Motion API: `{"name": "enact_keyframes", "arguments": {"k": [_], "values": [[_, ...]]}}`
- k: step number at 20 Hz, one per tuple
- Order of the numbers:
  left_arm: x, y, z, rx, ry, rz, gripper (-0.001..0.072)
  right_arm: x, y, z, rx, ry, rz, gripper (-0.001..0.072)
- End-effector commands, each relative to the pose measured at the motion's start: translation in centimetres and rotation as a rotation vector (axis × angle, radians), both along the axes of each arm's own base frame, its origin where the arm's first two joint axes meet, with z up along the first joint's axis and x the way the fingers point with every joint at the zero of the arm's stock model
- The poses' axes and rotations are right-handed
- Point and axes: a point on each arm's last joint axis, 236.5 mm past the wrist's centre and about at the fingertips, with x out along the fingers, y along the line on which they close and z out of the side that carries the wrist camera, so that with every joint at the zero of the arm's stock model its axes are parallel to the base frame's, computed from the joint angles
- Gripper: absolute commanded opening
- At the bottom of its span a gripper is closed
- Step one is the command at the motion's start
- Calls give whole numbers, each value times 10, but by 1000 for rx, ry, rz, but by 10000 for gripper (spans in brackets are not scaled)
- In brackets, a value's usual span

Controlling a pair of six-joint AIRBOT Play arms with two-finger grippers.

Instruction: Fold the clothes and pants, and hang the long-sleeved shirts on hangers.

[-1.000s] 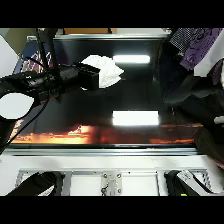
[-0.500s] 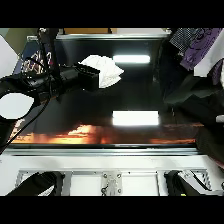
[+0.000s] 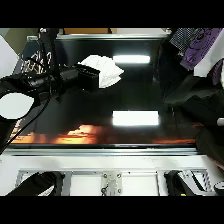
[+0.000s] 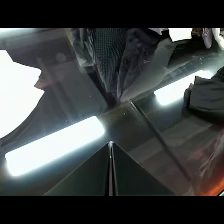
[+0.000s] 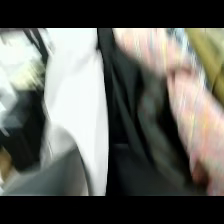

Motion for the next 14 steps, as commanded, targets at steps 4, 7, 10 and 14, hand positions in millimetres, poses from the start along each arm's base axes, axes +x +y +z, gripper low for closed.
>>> {"name": "enact_keyframes", "arguments": {"k": [4, 7, 10, 14], "values": [[-1, 0, -3, 10, 11, -2, 14, 46, 59, 61, -140, -282, 300, 688], [-1, 0, -4, 9, 11, -2, 14, 112, 108, 67, -177, -228, 626, 688], [-2, 1, -7, 15, 19, -3, 14, 192, 192, 33, -228, 1, 1095, 687], [-5, 8, -30, 9, 60, 23, 14, 258, 294, -71, -22, 273, 1606, 637]]}}
